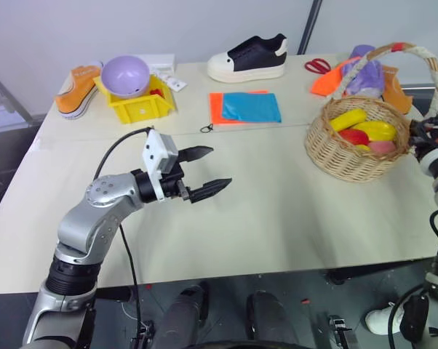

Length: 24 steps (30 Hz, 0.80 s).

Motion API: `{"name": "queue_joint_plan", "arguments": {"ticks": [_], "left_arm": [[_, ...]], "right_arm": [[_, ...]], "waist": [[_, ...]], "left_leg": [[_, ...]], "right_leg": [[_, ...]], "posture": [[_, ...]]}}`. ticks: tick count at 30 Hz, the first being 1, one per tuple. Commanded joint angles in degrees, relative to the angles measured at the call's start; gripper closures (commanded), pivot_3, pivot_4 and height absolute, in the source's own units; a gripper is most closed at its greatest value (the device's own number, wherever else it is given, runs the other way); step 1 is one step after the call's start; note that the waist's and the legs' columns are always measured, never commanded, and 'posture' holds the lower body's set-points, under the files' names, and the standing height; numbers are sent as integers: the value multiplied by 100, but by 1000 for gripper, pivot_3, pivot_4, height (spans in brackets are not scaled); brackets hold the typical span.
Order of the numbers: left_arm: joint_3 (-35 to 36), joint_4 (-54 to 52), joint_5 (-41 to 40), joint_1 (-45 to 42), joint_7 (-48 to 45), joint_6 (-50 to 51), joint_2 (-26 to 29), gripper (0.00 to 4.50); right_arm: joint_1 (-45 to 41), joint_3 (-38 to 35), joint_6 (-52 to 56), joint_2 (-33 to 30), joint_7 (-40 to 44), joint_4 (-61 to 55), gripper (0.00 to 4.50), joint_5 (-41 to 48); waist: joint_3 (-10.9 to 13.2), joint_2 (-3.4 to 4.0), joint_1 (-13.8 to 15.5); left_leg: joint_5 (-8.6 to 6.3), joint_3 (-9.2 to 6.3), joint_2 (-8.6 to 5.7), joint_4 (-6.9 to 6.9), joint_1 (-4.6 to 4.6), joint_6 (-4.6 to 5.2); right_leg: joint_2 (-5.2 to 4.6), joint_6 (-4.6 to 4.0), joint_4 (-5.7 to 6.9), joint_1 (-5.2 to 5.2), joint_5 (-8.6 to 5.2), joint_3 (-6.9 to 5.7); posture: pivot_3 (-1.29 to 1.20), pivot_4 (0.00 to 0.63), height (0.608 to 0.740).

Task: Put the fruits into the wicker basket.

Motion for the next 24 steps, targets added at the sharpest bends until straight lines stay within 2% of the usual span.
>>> {"name": "queue_joint_plan", "arguments": {"ticks": [1,8,12,18,24], "left_arm": [[123,-93,-1,29,-41,-85,92,0],[456,290,130,356,-10,-190,336,0],[757,821,462,707,203,-577,410,0],[1154,1299,727,1414,396,-1028,396,0],[1299,1097,824,1836,599,-1133,367,0]], "right_arm": [[186,-415,-148,-104,-33,-486,1048,65],[1977,-825,-104,-253,1573,-1862,1048,875],[2645,-405,-136,-243,2403,-2614,1048,1355],[2418,928,-312,60,2578,-2808,1048,1258],[2008,1523,-614,221,2626,-2237,1048,1025]], "waist": [[0,0,20],[-1,0,15],[-1,1,-36],[0,-1,-4],[-1,-7,129]], "left_leg": [[0,0,-2,0,0,0],[-1,-6,-1,-2,-1,0],[-2,-4,0,-2,5,0],[-13,-7,7,-4,15,-15],[-17,-6,-3,-4,3,-9]], "right_leg": [[-2,0,-1,1,0,0],[-2,2,-2,0,-2,1],[-1,-9,-2,1,-7,4],[-3,-24,-18,-8,-15,9],[-12,-23,-51,-5,-14,6]], "posture": [[0,150,740],[0,150,740],[0,150,740],[0,150,740],[0,150,740]]}}
